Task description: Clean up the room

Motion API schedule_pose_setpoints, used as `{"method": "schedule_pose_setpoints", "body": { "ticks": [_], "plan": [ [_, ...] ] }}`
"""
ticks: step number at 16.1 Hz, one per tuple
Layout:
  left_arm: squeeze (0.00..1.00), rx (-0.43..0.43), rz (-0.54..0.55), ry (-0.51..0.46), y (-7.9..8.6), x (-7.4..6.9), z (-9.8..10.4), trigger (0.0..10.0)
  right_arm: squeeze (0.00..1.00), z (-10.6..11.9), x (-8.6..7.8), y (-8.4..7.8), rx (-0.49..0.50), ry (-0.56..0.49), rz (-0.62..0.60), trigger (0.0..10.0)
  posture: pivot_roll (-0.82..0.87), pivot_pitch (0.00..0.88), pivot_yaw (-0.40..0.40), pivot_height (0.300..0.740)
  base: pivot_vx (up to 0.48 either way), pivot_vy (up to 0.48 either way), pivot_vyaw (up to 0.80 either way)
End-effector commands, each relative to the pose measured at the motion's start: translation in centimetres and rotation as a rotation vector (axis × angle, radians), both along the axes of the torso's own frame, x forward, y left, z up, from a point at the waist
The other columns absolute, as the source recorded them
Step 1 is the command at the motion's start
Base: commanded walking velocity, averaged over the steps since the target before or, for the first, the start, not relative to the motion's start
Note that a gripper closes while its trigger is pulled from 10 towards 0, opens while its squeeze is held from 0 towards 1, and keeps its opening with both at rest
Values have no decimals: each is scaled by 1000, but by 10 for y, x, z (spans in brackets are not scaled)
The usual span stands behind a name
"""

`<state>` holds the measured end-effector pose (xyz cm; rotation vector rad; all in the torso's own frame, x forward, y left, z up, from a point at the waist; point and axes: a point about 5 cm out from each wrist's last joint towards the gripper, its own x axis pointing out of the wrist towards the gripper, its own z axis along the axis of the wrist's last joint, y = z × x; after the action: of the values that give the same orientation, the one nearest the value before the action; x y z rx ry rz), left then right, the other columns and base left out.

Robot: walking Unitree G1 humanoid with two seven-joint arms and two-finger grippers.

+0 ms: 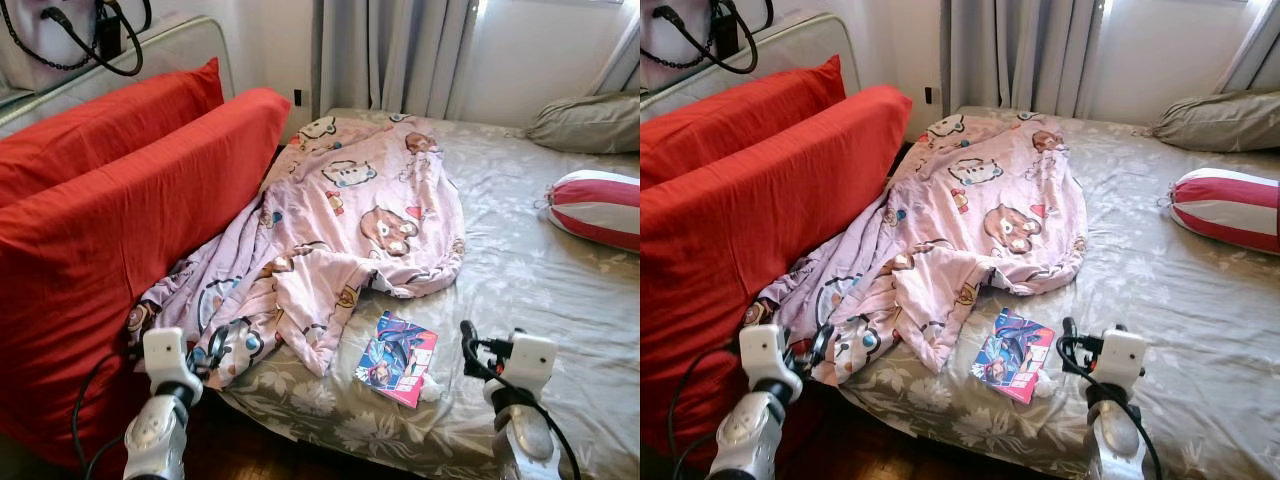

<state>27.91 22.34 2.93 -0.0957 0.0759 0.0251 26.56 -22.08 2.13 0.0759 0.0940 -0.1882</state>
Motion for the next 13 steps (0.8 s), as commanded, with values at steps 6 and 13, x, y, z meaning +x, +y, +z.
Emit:
{"method": "schedule_pose_setpoints", "body": {
  "ticks": [6, 13],
  "plan": [
    [0, -46, -61, -8, -13, 1, 2, 10000, 0, -2, 0, 22, 12, 28, 71, 10000, -4, 0, -13, 740, 0, 0, 0],
    [0, -11, -28, 6, 5, -24, -4, 10000, 0, -4, -4, 25, -2, 48, 73, 10000, 5, 0, -11, 705, 0, 0, 0]
  ]
}}
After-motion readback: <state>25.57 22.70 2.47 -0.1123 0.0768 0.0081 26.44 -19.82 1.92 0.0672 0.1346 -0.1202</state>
